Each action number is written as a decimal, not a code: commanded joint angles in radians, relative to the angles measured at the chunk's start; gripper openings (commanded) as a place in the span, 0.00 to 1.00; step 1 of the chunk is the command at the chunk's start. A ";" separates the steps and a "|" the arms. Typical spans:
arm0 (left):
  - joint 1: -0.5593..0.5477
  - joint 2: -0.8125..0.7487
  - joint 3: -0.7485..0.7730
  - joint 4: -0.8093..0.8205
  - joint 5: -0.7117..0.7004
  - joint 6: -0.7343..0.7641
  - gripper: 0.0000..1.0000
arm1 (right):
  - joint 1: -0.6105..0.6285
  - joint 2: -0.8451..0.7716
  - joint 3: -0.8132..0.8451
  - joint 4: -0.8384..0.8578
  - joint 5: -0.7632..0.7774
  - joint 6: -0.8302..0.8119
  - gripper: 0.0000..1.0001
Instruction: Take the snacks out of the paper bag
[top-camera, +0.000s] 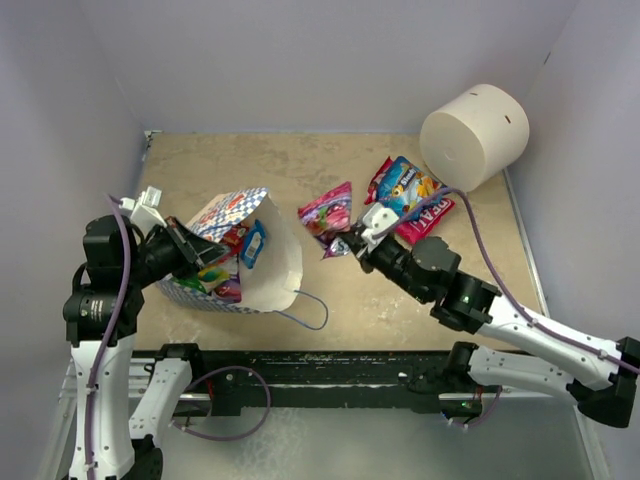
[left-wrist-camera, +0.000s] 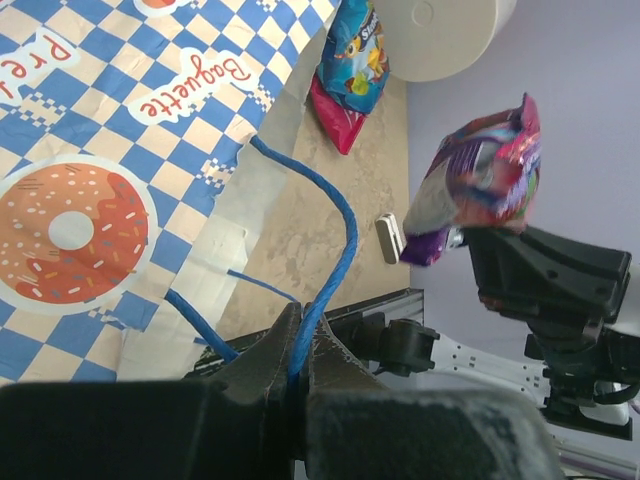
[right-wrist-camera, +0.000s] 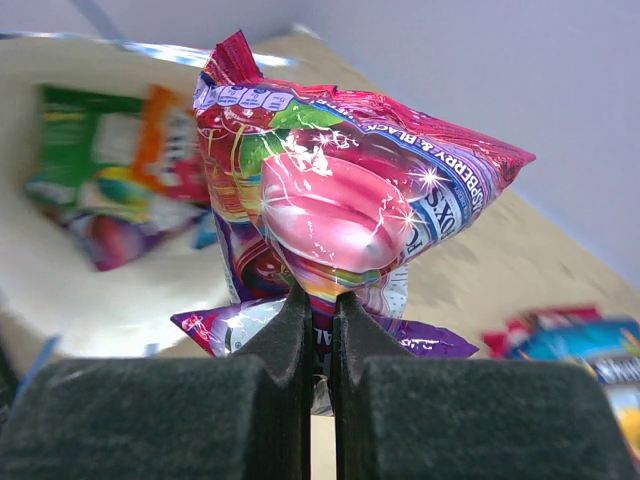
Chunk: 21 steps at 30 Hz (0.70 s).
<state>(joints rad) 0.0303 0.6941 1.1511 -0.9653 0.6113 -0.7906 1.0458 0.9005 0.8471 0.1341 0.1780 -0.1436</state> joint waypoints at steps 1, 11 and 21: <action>-0.003 0.005 -0.010 0.032 -0.017 0.003 0.00 | -0.106 0.062 0.064 -0.036 0.336 0.077 0.00; -0.003 0.052 0.043 0.031 -0.027 0.015 0.00 | -0.585 0.429 0.359 -0.212 0.231 0.391 0.00; -0.003 0.071 0.025 0.164 0.181 0.083 0.00 | -0.773 0.705 0.518 -0.265 0.195 0.670 0.00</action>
<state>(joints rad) 0.0307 0.7612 1.1538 -0.9157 0.6724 -0.7567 0.2935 1.5677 1.3025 -0.1402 0.3923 0.3706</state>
